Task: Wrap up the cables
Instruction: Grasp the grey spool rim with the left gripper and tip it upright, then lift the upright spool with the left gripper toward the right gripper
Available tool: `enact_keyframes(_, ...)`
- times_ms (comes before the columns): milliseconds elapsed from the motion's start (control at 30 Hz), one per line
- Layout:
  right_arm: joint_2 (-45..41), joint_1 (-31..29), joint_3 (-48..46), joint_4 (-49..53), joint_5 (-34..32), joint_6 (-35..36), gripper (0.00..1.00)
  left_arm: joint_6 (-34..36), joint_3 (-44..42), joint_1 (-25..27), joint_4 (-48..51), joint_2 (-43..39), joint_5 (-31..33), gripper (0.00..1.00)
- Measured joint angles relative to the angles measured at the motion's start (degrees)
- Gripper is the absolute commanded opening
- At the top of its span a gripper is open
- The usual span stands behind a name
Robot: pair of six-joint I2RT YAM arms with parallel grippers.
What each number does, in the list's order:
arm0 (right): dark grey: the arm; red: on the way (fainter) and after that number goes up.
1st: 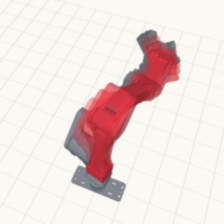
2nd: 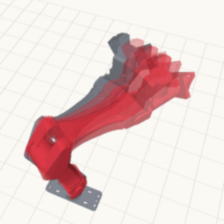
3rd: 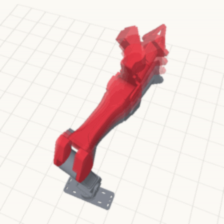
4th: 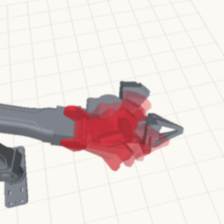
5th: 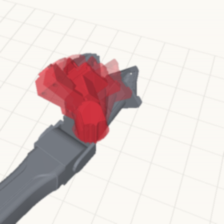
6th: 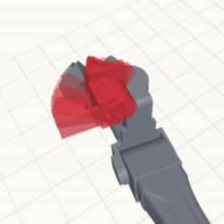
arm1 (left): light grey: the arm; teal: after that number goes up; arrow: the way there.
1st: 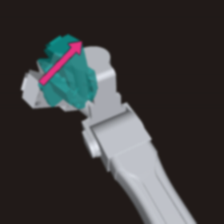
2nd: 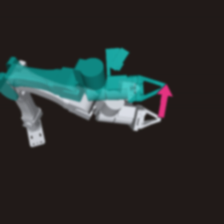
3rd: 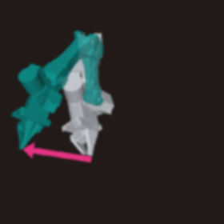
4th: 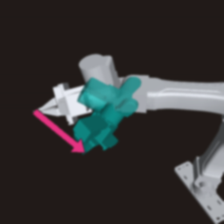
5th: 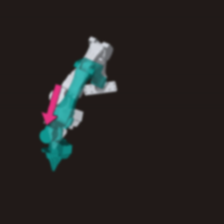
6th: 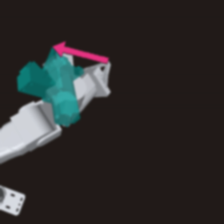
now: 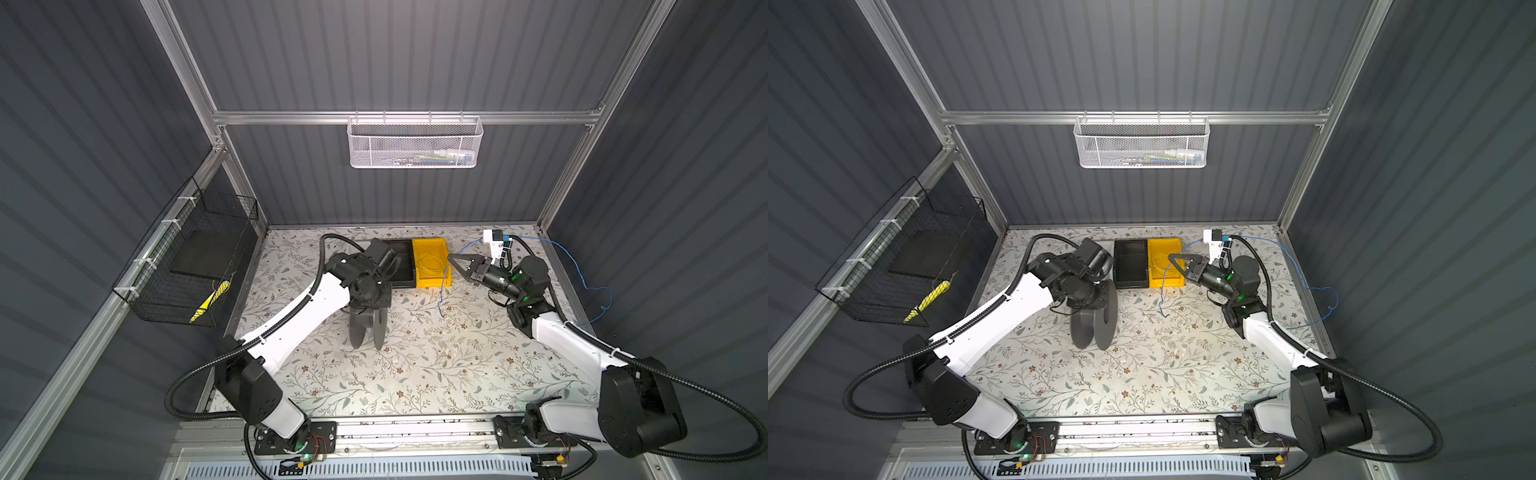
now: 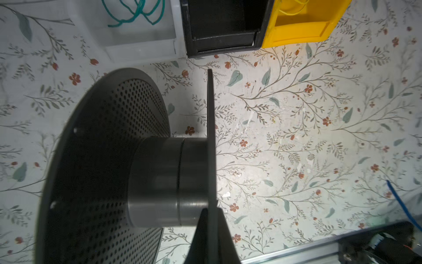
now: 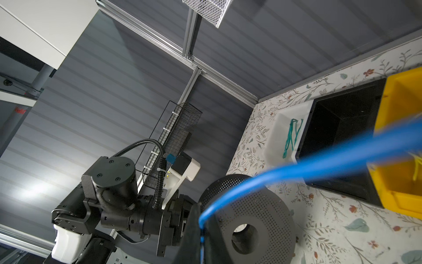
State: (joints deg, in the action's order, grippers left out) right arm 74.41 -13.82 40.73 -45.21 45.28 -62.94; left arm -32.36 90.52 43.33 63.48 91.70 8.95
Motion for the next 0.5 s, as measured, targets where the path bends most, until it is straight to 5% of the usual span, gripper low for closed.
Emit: enact_keyframes(500, -1.40, 1.07, -2.16, -1.90, 0.85, -1.33, 0.00, -6.34, 2.43, 4.35, 1.60, 5.88, 4.57, 0.00)
